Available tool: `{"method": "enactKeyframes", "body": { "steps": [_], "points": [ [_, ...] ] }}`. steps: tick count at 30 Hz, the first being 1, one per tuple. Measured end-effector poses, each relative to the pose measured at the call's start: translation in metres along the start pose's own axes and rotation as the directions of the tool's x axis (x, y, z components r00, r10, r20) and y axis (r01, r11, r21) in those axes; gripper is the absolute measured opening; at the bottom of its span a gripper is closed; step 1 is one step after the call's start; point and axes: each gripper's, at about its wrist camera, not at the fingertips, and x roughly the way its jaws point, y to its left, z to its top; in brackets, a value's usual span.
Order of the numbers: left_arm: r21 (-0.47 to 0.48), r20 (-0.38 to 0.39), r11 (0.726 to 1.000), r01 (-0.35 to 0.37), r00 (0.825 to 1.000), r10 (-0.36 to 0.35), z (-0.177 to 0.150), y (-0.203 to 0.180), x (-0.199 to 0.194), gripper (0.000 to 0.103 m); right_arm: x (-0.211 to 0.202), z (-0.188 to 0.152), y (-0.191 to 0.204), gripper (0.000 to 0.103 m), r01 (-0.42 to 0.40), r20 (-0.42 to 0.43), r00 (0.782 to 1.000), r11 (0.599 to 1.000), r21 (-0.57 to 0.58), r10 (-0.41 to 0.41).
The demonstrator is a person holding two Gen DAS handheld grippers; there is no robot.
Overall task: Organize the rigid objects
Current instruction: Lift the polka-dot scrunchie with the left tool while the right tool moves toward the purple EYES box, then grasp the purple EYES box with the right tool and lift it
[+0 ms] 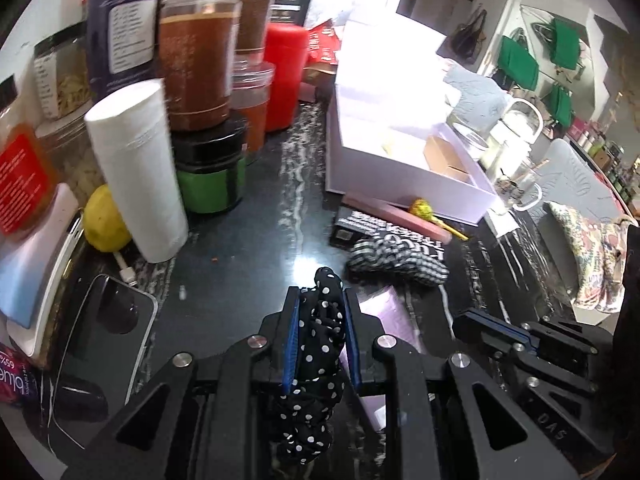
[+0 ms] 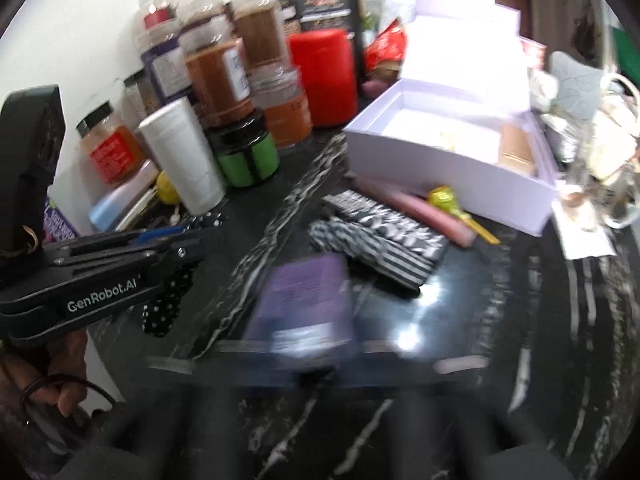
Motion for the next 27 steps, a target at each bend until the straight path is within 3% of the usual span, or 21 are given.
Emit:
{"method": "enactKeyframes", "body": {
  "steps": [3,7,8,9,11,14,27],
  "points": [
    [0.021,0.002,1.0,0.017,1.0,-0.018,0.002,-0.011,0.0,0.02,-0.012,-0.003,-0.01,0.002,-0.001,0.014,1.0,1.0,0.014,0.001],
    [0.031,0.017,0.999,0.011,1.0,-0.011,0.004,-0.017,-0.004,0.02,-0.01,-0.011,-0.019,0.004,-0.014,-0.028,0.999,0.999,0.044,0.016],
    [0.03,0.021,1.0,0.003,1.0,-0.004,0.004,-0.016,-0.006,0.02,-0.008,-0.012,-0.02,0.014,-0.022,-0.035,0.999,0.998,0.055,0.024],
    [0.028,0.022,1.0,-0.001,1.0,0.001,0.004,-0.016,-0.006,0.02,-0.007,-0.013,-0.02,0.039,-0.033,-0.04,0.999,0.997,0.065,0.036],
    [0.016,0.026,1.0,-0.013,1.0,0.012,0.003,-0.011,-0.009,0.02,-0.004,-0.015,-0.02,0.073,-0.052,-0.039,0.998,0.995,0.085,0.056],
    [-0.013,0.031,0.999,-0.034,0.999,0.034,-0.001,0.0,-0.014,0.02,-0.003,-0.014,-0.016,0.075,-0.097,-0.036,0.994,0.991,0.094,0.1],
    [-0.086,0.031,0.989,-0.119,0.992,0.122,-0.013,0.047,-0.025,0.02,0.041,-0.016,0.037,0.077,-0.068,-0.128,0.99,0.998,-0.015,0.066]
  ]
}}
